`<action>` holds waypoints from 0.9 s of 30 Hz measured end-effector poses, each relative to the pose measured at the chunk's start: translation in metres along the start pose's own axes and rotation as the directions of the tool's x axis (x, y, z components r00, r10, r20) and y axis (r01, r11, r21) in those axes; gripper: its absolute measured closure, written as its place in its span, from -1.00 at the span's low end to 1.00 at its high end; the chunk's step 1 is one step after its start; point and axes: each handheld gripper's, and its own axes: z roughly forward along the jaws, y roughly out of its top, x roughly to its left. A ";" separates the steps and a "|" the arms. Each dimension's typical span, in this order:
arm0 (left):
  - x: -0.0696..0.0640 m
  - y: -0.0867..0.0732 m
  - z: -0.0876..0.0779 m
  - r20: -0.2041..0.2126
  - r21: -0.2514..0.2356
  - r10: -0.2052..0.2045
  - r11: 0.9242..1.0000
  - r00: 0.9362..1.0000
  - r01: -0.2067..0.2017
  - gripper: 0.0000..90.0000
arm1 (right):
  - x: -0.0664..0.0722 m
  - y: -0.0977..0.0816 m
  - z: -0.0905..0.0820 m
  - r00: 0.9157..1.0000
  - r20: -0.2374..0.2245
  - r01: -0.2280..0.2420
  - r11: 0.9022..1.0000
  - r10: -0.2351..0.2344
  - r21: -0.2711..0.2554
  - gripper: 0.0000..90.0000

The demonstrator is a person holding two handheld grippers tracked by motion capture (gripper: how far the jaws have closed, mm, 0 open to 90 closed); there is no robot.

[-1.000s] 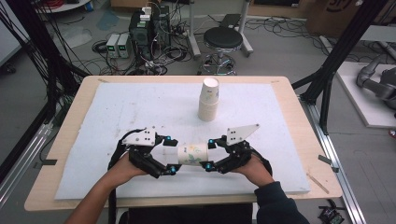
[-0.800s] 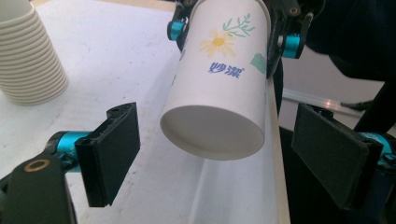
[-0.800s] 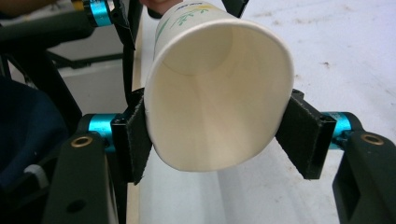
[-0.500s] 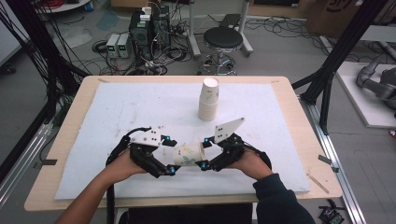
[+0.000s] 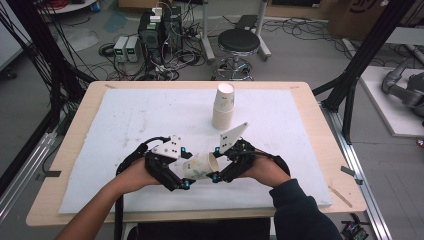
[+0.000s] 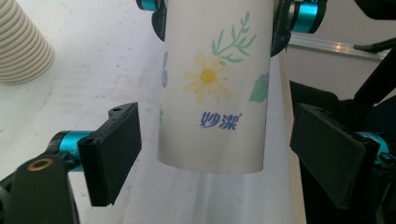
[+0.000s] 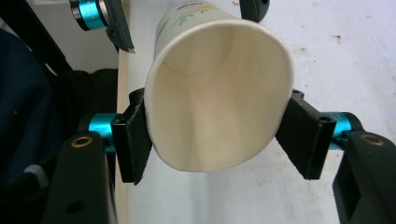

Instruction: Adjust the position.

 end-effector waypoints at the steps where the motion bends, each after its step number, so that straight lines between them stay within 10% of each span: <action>1: 0.000 0.000 0.001 0.000 0.005 0.004 1.000 1.000 -0.004 -0.63 | 0.000 0.002 0.000 1.000 0.003 0.005 1.000 -0.005 0.014 -0.26; 27: 0.004 0.011 0.025 0.068 0.148 0.024 0.988 0.997 -0.034 -0.32 | 0.007 0.023 0.016 0.997 -0.007 0.075 0.975 -0.075 0.211 -0.26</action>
